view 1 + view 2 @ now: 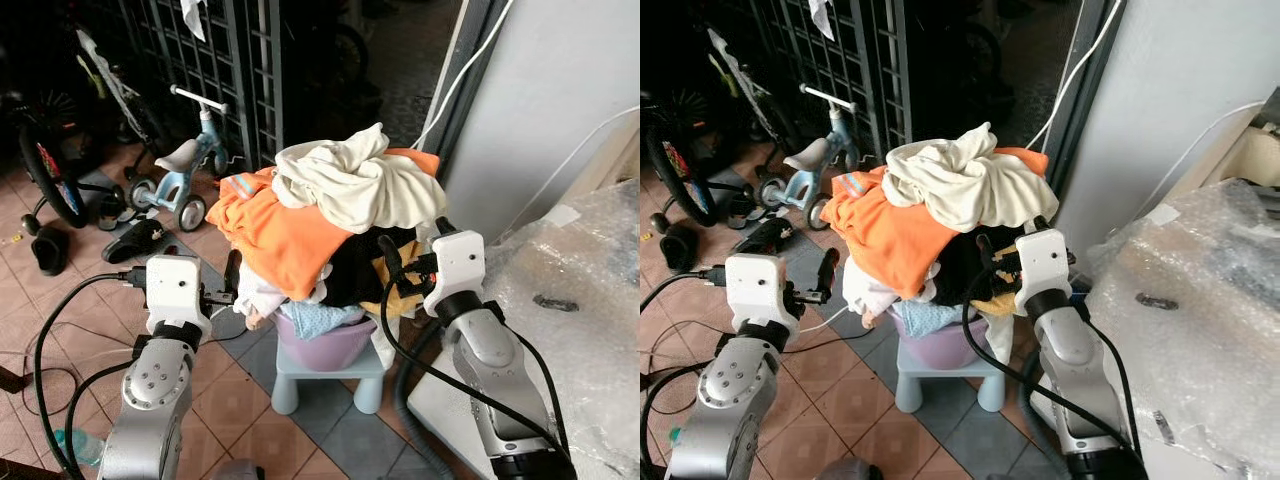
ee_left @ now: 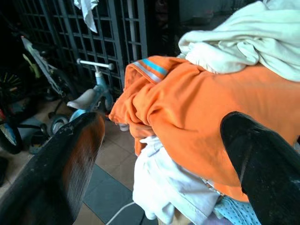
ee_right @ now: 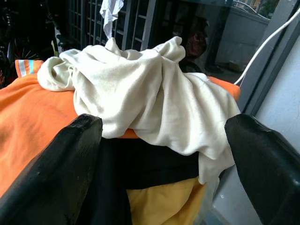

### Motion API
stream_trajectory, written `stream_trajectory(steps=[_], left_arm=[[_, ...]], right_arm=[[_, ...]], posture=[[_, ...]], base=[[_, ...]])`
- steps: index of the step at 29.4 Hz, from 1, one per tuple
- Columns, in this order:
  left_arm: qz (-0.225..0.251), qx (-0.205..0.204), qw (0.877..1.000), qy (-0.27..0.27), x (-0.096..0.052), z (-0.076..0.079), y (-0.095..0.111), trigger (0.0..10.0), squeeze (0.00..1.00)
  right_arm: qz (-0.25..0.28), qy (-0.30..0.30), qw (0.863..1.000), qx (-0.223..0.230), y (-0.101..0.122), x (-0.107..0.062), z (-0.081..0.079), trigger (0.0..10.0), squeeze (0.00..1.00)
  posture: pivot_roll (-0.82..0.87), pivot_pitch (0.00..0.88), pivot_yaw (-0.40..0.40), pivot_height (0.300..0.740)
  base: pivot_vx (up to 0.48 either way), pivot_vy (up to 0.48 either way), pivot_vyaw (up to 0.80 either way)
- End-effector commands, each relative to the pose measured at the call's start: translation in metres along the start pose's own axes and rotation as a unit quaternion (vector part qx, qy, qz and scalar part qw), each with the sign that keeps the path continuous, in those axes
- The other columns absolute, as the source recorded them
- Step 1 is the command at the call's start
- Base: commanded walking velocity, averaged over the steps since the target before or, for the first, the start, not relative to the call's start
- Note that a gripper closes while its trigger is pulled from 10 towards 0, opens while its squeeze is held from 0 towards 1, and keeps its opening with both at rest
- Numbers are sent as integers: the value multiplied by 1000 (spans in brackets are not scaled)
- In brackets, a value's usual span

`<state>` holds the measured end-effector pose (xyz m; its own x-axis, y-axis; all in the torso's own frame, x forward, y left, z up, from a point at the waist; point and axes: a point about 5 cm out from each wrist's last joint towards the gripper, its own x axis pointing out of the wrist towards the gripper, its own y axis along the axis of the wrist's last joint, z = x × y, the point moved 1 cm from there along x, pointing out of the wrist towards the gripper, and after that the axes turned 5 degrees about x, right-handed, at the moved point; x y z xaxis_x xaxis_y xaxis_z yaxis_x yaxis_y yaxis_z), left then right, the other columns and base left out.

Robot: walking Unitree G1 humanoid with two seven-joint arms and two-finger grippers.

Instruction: Clothes washing

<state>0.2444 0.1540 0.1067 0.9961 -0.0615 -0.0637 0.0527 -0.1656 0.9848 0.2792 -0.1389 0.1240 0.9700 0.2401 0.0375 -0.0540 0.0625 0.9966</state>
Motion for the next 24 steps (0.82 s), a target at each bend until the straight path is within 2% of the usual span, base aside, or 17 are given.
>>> stream_trajectory(steps=[1, 4, 7, 11, 17, 19, 21, 23, 24], left_arm=[[4, 7, 1000, -12, -1, 0, 0, 10000, 0], [11, 3, 1000, 1, 1, -4, 3, 10000, 0], [10, 3, 1000, 6, 1, -6, 2, 10000, 0], [7, 2, 1000, 4, -4, -4, 3, 10000, 0], [8, 3, 1000, 2, -8, -6, 5, 10000, 0], [5, 1, 1000, 6, -8, -7, 4, 10000, 0], [7, -3, 1000, 3, -9, -6, 5, 10000, 0], [7, -8, 1000, 0, -9, -3, 6, 10000, 0], [5, -6, 1000, -2, -9, -1, 6, 10000, 0]], right_arm=[[19, 14, 1000, 5, 10, 4, -6, 10000, 0], [44, 53, 997, -18, 23, 17, -16, 10000, 0], [45, 55, 997, -22, 23, 22, -16, 10000, 0], [54, 54, 997, -5, 29, 39, -17, 10000, 0], [38, 44, 998, 10, 22, 44, -12, 10000, 0], [33, 41, 999, 6, 19, 43, -13, 10000, 0], [25, 30, 999, -5, 16, 43, -13, 10000, 0], [21, 10, 999, -43, 13, 43, -11, 10000, 0], [15, 24, 1000, -10, 9, 41, -15, 10000, 0]], posture=[[-33, 0, -27, 740], [-18, 0, -35, 740], [-14, 0, -35, 740], [17, 0, -34, 740], [30, 0, -33, 740], [29, 0, -30, 740], [28, 0, -29, 740], [28, 0, -28, 740], [29, 0, -28, 740]], base=[[0, 0, 0], [186, 0, 0], [285, 0, 267], [326, 0, 598], [418, 0, 0], [0, 0, 0], [0, 0, 0], [0, 0, 0], [0, 0, 0]])
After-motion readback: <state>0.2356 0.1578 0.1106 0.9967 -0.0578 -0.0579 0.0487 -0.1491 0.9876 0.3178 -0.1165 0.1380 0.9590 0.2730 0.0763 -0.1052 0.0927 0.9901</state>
